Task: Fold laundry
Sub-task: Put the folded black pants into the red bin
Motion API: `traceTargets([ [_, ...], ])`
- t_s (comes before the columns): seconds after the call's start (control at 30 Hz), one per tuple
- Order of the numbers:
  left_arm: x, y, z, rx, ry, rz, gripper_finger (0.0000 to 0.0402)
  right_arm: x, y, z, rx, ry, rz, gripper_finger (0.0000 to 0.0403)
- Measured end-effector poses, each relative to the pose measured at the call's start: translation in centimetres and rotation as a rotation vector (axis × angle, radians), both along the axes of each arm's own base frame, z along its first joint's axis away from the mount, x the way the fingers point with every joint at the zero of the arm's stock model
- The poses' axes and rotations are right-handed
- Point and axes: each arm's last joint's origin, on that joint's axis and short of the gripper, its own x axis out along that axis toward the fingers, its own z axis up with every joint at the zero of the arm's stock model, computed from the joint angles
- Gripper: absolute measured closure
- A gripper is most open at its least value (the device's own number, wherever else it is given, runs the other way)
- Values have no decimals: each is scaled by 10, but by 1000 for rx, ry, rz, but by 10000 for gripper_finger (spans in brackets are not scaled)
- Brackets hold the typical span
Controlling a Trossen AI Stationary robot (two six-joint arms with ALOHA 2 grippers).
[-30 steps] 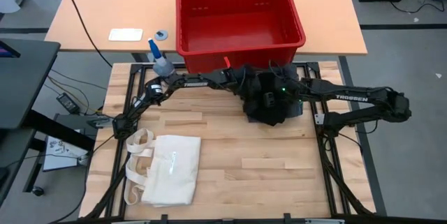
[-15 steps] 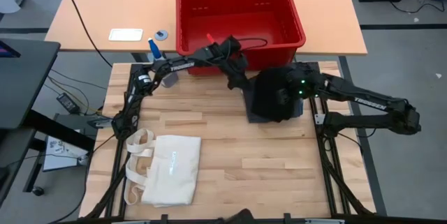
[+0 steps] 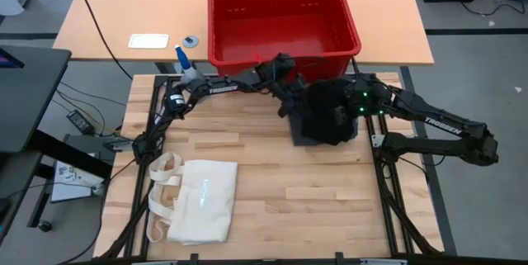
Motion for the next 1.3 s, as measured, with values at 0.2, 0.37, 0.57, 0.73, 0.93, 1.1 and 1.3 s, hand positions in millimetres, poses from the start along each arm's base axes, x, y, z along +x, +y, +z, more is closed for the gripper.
traceTargets([
  [0.2,-10,2,-28,103,123,58,247,-4,2,-3,24,44,-1,358],
  [0.37,-45,4,-71,17,217,165,271,-4,3,-3,28,48,0,358],
  [0.57,-98,-34,-53,109,155,557,285,-4,3,-3,54,25,28,358],
  [0.73,-106,-66,-13,463,-70,930,285,-1,4,0,91,-32,86,357],
  [0.93,-88,-77,-34,287,-152,856,285,2,5,5,125,-120,161,357],
  [1.1,-84,-56,-61,-48,-77,769,283,-1,3,15,88,-227,169,357],
  [1.3,-88,-39,-50,-196,-176,723,233,-7,0,28,50,-355,166,357],
])
